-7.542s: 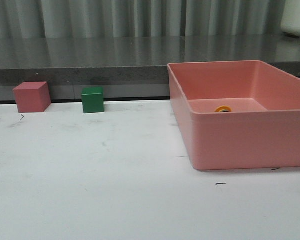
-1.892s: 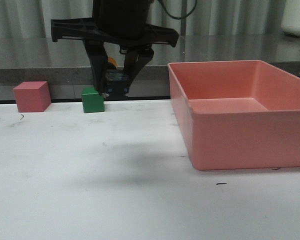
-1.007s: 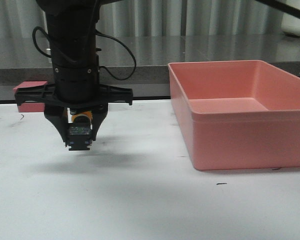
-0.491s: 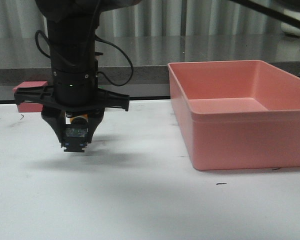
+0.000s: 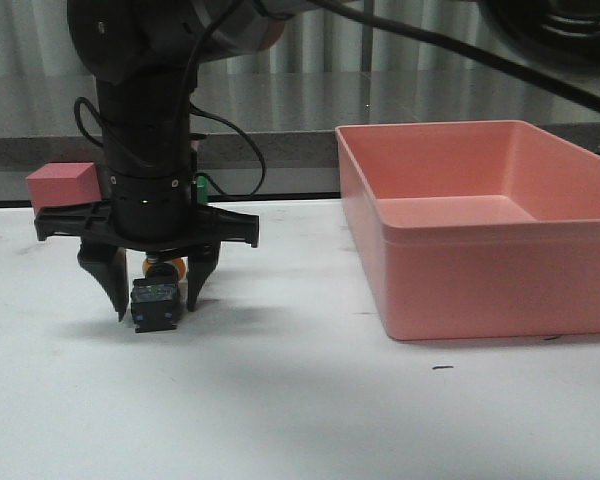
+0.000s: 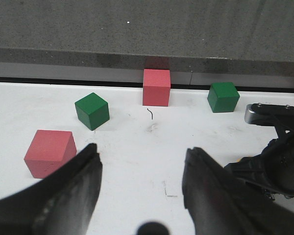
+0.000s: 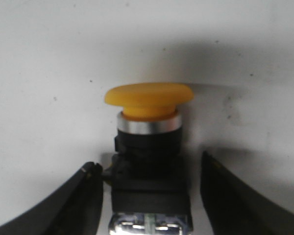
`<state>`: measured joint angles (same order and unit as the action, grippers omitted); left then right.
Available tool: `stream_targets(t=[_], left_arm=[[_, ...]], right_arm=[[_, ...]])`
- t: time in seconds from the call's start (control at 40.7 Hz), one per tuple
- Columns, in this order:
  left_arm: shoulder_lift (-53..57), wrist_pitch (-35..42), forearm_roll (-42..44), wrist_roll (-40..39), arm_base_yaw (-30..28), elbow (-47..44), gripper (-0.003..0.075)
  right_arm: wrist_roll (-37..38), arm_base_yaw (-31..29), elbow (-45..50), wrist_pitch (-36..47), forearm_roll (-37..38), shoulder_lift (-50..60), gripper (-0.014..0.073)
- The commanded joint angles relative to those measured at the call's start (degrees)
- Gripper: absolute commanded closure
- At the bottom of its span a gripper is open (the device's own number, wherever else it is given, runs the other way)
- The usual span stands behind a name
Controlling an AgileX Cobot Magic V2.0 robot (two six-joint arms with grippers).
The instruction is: Place and stand button with both arms
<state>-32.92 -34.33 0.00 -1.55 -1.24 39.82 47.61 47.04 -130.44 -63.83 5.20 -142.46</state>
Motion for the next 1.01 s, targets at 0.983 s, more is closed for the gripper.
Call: stream_targets(t=[0.983], left_arm=[[-0.4, 4.2, -0.6, -0.3, 0.3, 1.5, 0.0357]], right_arm=[[-42.7, -5.3, 16.1, -8.5, -4.7, 40.2, 0.0053]])
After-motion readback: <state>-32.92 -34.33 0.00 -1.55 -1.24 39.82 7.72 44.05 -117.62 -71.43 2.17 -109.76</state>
